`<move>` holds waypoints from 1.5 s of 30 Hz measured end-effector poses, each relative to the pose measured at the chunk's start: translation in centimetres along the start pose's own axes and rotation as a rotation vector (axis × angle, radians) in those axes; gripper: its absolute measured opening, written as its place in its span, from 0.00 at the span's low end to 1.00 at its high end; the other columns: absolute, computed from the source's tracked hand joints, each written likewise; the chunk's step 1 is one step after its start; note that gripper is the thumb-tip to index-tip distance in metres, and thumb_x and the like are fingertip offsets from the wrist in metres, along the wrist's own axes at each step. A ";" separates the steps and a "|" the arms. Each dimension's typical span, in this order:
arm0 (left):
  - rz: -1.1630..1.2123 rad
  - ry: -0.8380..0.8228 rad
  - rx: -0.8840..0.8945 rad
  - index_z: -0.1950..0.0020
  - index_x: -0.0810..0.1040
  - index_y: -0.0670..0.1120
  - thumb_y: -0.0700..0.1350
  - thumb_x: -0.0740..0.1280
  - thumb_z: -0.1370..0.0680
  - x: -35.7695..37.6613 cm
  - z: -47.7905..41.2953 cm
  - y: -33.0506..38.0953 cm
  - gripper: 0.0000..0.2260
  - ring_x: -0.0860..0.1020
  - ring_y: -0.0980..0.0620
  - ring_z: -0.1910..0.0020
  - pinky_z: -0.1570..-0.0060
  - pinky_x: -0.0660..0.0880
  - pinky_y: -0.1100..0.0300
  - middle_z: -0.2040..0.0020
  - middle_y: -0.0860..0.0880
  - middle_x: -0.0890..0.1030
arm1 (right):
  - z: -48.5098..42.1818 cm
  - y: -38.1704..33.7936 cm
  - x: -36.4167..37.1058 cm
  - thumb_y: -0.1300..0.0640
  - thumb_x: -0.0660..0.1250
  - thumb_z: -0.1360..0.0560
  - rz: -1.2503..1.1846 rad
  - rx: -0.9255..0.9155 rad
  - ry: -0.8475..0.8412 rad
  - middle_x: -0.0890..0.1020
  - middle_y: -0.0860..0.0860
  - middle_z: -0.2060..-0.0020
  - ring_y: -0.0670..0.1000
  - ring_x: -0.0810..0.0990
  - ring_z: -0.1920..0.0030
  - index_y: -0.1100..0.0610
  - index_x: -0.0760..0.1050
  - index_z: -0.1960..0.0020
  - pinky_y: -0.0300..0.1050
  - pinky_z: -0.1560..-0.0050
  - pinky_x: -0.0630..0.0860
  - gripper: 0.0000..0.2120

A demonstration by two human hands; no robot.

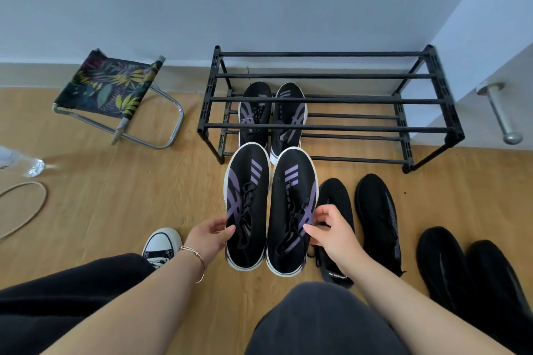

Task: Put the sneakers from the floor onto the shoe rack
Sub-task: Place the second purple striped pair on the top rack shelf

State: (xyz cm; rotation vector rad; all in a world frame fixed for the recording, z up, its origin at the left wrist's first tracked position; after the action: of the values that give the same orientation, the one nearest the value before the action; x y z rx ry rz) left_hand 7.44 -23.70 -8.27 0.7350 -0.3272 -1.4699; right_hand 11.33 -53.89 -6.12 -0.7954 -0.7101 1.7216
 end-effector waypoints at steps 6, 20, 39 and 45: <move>0.073 -0.018 0.039 0.42 0.81 0.46 0.41 0.73 0.23 -0.5 1.5 2.8 0.10 0.83 0.47 0.45 0.42 0.80 0.50 0.42 0.45 0.84 | 0.3 -4.1 -1.2 0.60 0.72 0.24 0.005 -0.092 -0.048 0.82 0.51 0.45 0.52 0.84 0.46 0.51 0.73 0.41 0.49 0.48 0.84 0.14; 0.084 -0.013 0.209 0.38 0.81 0.47 0.45 0.74 0.25 -2.4 -0.6 19.1 0.15 0.83 0.49 0.44 0.41 0.81 0.48 0.43 0.48 0.85 | -5.5 -17.6 -3.4 0.59 0.71 0.24 -0.047 -0.236 0.096 0.82 0.52 0.45 0.54 0.81 0.43 0.52 0.74 0.39 0.55 0.44 0.82 0.14; -0.050 -0.119 0.130 0.39 0.82 0.40 0.42 0.71 0.22 -2.3 -10.4 29.2 0.13 0.85 0.46 0.49 0.59 0.84 0.55 0.48 0.43 0.86 | -17.5 -22.6 -3.9 0.61 0.71 0.24 -0.172 -0.095 0.162 0.85 0.56 0.45 0.58 0.85 0.47 0.56 0.79 0.39 0.57 0.47 0.84 0.14; -0.109 -0.102 0.122 0.36 0.81 0.42 0.45 0.72 0.23 -2.7 -11.1 29.6 0.16 0.85 0.46 0.49 0.60 0.84 0.56 0.48 0.44 0.86 | -17.5 -23.1 -3.5 0.61 0.71 0.23 -0.151 -0.097 0.195 0.86 0.55 0.47 0.57 0.86 0.49 0.57 0.81 0.39 0.55 0.49 0.84 0.13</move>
State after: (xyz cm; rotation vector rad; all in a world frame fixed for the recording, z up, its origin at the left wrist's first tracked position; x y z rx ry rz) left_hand 37.00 -20.24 2.59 0.7874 -0.4644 -1.6039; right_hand 39.12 -49.84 2.01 -0.9378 -0.7052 1.4606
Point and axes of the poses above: each hand's wrist, its own z-axis away from the middle knuckle, its own x-axis out of the palm, y = z × x, the point moved 5 cm from there along -z, towards the middle knuckle
